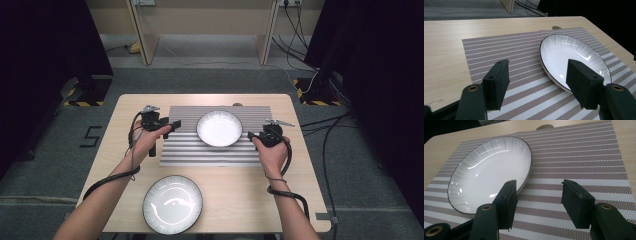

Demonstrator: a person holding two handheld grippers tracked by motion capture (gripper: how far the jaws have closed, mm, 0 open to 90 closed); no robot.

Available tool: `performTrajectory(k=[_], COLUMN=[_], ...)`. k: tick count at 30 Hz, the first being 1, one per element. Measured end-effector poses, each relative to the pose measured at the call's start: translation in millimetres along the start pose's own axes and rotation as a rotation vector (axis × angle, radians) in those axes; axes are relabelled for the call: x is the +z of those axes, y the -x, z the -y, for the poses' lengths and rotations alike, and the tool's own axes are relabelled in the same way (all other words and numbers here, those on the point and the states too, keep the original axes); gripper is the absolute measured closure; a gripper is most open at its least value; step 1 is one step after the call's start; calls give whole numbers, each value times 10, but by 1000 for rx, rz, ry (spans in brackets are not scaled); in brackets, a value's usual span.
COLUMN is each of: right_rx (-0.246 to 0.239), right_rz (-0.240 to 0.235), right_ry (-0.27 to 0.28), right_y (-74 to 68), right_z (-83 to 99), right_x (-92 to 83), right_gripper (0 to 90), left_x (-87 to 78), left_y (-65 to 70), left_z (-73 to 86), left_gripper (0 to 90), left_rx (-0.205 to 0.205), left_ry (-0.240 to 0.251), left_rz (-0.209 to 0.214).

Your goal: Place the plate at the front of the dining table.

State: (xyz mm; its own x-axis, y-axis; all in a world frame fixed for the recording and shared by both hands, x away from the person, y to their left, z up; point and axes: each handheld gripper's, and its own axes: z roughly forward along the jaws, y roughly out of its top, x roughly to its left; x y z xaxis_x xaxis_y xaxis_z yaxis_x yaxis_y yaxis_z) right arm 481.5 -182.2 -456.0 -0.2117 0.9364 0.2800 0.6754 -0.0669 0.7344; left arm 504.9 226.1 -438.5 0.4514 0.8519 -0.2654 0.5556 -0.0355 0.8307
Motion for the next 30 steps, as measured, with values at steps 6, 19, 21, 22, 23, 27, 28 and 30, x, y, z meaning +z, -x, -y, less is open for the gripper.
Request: performTrajectory(k=[6, 19, 21, 22, 23, 27, 28, 30], right_rx=[-1, -6, -6, -8, -9, -8, -6, -7], right_rz=[-2, 11, 12, 14, 16, 20, 20, 23], right_ry=[-4, -3, -3, -1, 1, 6, 8, 9], right_y=[14, 77, 91, 101, 109, 139, 149, 162], right_z=[58, 170, 183, 188, 195, 210, 222, 244], right_x=[-55, -163, -189, -204, -224, -282, -304, -334], right_gripper=[465, 457, 456, 456, 456, 454, 453, 453], left_x=[-153, -435, -476, -496, -509, -572, -588, -617], left_y=[-40, -89, -92, -96, -102, -131, -141, -160], left_z=[95, 299, 340, 364, 379, 470, 492, 529], left_gripper=[372, 368, 368, 368, 368, 368, 368, 368], left_rx=[-1, 4, 5, 14, 10, 7, 12, 0], left_ry=[28, 52, 53, 50, 50, 46, 42, 47], left_rz=[-5, -16, -19, -21, -19, -27, -27, -31])
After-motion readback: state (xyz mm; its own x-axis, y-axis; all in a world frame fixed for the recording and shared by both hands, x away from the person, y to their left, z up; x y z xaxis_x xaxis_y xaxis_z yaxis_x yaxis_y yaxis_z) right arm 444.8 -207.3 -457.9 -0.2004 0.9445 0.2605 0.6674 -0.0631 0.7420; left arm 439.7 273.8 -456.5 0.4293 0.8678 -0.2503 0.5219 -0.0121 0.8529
